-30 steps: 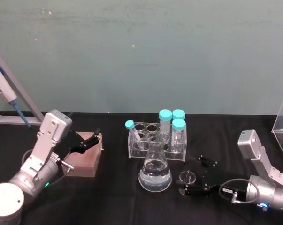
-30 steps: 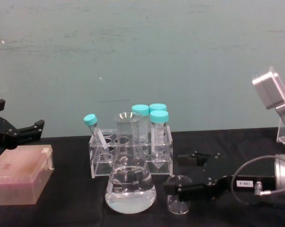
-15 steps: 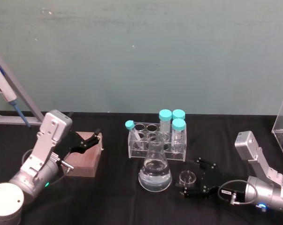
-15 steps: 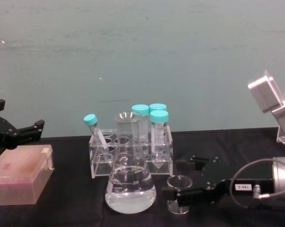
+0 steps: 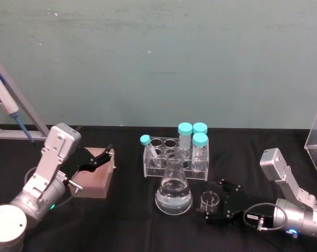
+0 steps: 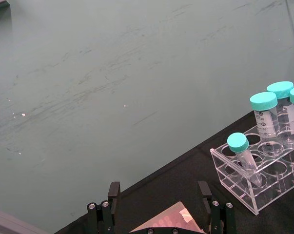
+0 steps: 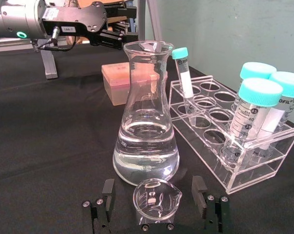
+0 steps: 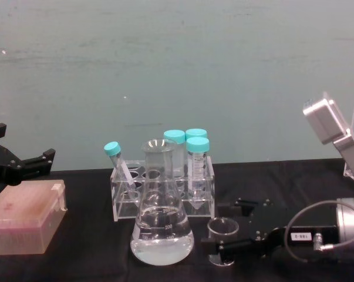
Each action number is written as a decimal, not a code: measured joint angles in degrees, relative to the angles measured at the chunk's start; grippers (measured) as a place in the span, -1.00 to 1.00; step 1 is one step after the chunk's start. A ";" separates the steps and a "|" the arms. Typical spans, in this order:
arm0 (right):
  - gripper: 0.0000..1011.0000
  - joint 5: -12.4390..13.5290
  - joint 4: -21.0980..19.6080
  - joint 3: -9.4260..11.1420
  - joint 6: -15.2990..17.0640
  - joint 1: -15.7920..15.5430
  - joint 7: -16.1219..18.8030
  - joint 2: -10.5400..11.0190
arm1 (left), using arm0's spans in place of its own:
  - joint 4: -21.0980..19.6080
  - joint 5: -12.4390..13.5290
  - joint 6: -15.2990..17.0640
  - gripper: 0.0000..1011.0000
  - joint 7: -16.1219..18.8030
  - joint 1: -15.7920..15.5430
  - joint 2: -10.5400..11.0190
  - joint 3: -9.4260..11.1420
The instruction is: Place the experimental apparatus aside using one hand.
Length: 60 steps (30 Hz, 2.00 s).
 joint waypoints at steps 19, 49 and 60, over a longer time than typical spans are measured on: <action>0.98 -0.78 1.60 -0.30 0.70 0.71 -0.35 -0.67 | 0.00 0.00 0.00 0.98 0.00 0.00 0.00 0.00; 0.98 -1.04 1.50 -0.26 0.76 0.71 -0.87 -0.67 | 0.00 0.00 0.00 0.98 0.00 0.00 0.00 0.00; 0.49 -1.00 1.51 -0.26 0.72 0.71 -0.81 -0.67 | 0.00 0.00 0.00 0.98 0.00 0.00 0.00 0.00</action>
